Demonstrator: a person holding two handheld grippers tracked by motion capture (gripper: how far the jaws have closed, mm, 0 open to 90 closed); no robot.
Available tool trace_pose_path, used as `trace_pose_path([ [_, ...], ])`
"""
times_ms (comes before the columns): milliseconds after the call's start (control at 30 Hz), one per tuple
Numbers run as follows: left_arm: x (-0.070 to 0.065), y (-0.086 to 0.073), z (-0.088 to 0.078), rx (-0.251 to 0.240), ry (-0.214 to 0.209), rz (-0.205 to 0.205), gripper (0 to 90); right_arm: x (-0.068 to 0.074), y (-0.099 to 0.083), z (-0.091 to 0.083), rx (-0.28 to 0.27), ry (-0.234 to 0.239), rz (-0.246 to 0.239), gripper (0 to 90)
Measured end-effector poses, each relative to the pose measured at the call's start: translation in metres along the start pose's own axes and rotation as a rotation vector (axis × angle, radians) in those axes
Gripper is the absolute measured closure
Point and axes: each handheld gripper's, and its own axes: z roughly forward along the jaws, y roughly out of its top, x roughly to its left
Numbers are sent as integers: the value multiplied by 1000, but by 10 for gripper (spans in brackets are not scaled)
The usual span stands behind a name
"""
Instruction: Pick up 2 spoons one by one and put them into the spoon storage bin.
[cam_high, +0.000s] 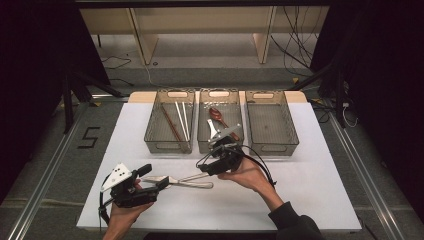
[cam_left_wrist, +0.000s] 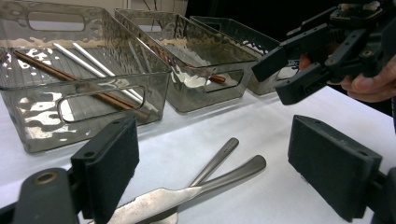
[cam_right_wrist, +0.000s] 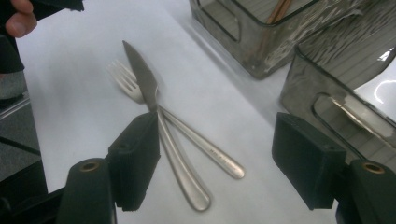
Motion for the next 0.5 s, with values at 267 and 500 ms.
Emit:
trace_pose_path([
  [267, 0, 0, 0, 5, 1, 5, 159, 7, -6, 2, 4, 14, -23, 323],
  [500, 0, 0, 1, 4, 2, 0, 159, 12, -13, 1, 12, 18, -32, 323],
])
